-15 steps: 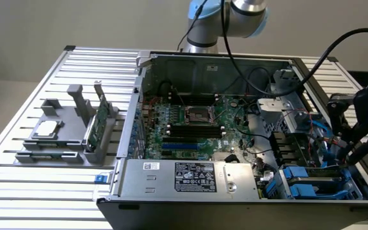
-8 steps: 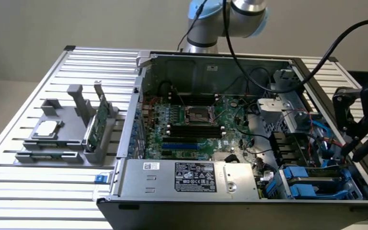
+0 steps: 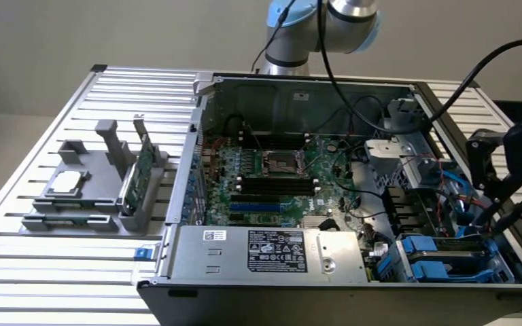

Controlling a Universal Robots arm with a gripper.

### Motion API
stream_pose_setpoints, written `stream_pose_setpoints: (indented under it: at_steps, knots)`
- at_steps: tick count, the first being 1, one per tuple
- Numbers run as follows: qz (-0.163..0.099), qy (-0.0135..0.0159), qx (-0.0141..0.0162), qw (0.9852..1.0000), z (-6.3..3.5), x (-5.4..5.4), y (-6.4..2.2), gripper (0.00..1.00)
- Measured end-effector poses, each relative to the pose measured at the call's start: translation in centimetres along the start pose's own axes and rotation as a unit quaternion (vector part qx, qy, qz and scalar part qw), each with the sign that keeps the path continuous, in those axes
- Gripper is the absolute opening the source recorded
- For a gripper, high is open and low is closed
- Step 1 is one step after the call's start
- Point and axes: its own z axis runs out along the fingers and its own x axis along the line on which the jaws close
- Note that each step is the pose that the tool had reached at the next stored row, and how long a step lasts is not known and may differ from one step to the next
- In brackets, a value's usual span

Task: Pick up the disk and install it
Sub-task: 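Insert the first disk wire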

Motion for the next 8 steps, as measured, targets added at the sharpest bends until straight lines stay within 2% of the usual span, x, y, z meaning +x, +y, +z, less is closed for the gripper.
stream_pose_setpoints:
  at_steps: [4,8]
  knots:
    - [0.033,0.0006,0.0007,0.9994,0.6,0.02,0.0,0.23]
    - [0.065,0.001,0.0016,0.9979,1.13,0.04,0.0,0.23]
